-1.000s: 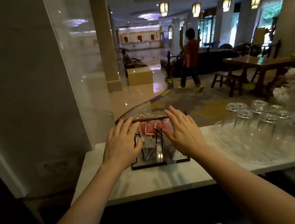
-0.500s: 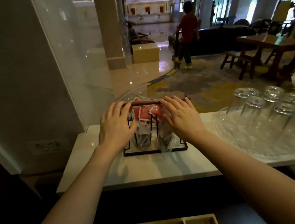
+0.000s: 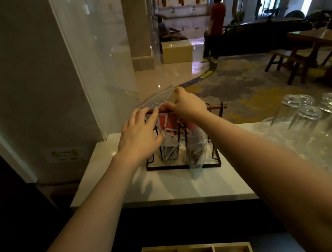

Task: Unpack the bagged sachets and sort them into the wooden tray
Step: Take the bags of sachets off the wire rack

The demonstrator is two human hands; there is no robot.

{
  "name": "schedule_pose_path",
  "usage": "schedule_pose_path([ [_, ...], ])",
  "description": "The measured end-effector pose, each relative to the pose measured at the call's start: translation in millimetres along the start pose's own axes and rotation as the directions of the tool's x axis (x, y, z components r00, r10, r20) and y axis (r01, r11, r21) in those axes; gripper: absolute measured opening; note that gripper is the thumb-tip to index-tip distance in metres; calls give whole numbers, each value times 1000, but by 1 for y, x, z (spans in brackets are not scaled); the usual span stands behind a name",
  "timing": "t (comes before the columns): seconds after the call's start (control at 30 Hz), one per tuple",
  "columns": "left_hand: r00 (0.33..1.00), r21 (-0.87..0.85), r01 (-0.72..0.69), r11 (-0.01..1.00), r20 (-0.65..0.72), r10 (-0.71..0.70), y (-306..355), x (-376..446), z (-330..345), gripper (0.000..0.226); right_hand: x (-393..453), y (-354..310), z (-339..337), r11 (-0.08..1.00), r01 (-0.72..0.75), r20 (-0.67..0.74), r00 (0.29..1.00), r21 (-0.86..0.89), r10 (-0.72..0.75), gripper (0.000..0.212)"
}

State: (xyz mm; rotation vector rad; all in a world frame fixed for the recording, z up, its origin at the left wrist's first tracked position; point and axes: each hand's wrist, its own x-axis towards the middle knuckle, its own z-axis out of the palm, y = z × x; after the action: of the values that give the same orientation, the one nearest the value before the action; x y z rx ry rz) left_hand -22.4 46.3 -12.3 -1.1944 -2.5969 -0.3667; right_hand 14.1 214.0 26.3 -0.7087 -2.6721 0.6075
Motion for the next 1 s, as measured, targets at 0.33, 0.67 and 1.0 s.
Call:
schedule_pose_path([
  [0.33,1000,-1,23,1000,10,-23,1,-3,3,73,6,3,-24,616,-96,-40,979,782,202,18],
  [0.67,1000,-13,-9,1000,-29,9,-3,-1,2,72,-9,9,-95,-160,84,-67,992,983,107,16],
  [1.0,953,-972,116,205,50,-300,33,-24,-41,52,-91,-5,-34,787,124,-321,942,604,98,18],
])
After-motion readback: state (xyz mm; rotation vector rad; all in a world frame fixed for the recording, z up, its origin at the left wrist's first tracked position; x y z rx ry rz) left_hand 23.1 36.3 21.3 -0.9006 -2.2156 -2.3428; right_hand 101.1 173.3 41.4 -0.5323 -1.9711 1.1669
